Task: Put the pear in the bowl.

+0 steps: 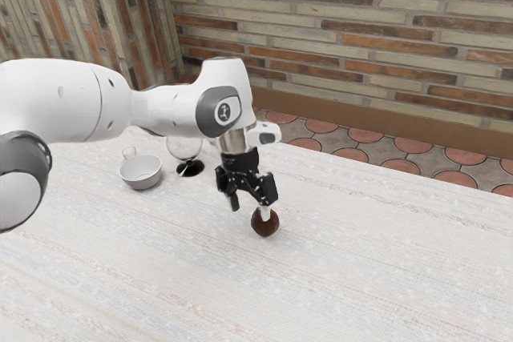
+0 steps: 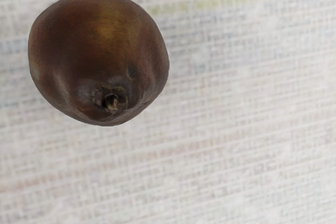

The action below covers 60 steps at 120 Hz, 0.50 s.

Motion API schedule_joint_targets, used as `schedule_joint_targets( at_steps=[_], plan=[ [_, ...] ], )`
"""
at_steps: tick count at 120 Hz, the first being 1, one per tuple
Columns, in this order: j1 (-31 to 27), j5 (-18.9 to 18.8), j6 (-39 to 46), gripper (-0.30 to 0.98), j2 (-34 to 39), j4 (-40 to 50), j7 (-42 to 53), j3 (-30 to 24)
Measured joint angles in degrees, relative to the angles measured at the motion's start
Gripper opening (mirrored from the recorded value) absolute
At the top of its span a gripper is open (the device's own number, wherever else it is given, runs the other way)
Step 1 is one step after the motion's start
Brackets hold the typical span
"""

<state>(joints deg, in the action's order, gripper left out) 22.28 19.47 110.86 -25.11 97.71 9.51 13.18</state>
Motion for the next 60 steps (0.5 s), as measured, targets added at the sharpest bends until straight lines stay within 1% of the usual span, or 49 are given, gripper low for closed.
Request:
schedule_joint_targets(
  at_steps=[20,31,43,60],
  plan=[
    [-2.0,1.0,1.4,0.69,-6.4,-4.9,2.5,0.1],
    [-2.3,2.8,2.1,0.69,-8.9,-7.4,3.9,-0.3],
    [-2.3,4.7,3.3,0.69,-10.8,-8.5,5.2,-0.3],
    [-2.4,5.6,4.9,0.69,-12.5,-8.7,6.8,-0.2]
  ],
)
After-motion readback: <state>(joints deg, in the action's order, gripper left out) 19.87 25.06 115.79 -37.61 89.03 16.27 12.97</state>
